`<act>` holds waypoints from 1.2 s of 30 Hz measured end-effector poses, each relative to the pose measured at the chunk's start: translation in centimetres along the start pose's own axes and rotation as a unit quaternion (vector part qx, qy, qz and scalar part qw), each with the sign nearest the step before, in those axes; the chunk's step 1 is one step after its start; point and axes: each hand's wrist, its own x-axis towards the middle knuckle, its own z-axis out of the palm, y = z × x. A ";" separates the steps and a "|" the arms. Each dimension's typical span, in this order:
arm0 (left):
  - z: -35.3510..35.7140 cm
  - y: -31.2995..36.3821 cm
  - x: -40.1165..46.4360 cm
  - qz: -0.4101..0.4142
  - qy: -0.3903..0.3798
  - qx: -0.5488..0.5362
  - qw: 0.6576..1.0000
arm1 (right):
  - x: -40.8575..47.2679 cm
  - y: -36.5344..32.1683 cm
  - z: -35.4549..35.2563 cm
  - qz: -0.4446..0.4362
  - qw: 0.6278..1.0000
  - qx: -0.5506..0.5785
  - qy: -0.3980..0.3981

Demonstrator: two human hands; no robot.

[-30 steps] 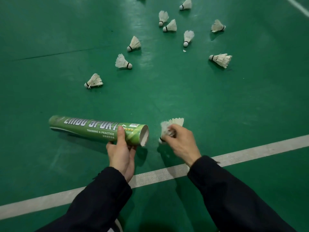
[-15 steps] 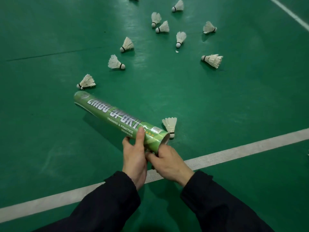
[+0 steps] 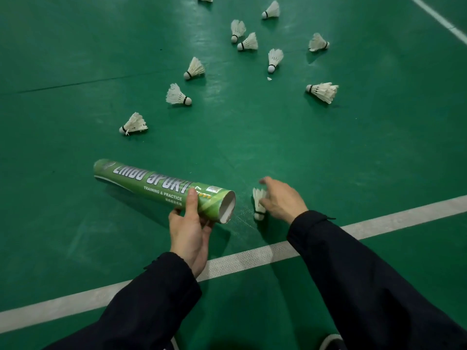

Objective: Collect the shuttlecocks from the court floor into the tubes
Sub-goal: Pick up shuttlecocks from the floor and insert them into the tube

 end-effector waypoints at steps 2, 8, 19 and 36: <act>0.0 0.2 0.3 0.010 0.011 -0.006 1.000 | -2.2 -0.1 -0.3 0.033 0.986 0.156 0.051; 0.9 -1.0 0.3 -0.004 0.011 -0.007 1.000 | -11.7 -4.1 -0.1 -0.051 0.854 0.491 0.164; 1.8 -2.5 -3.8 -0.017 -0.092 0.094 0.991 | -10.7 -6.4 0.8 -0.017 0.902 0.401 -0.160; 20.4 -7.0 -9.8 -0.043 -0.332 0.276 0.901 | -17.1 6.3 -11.0 0.021 0.793 0.601 0.096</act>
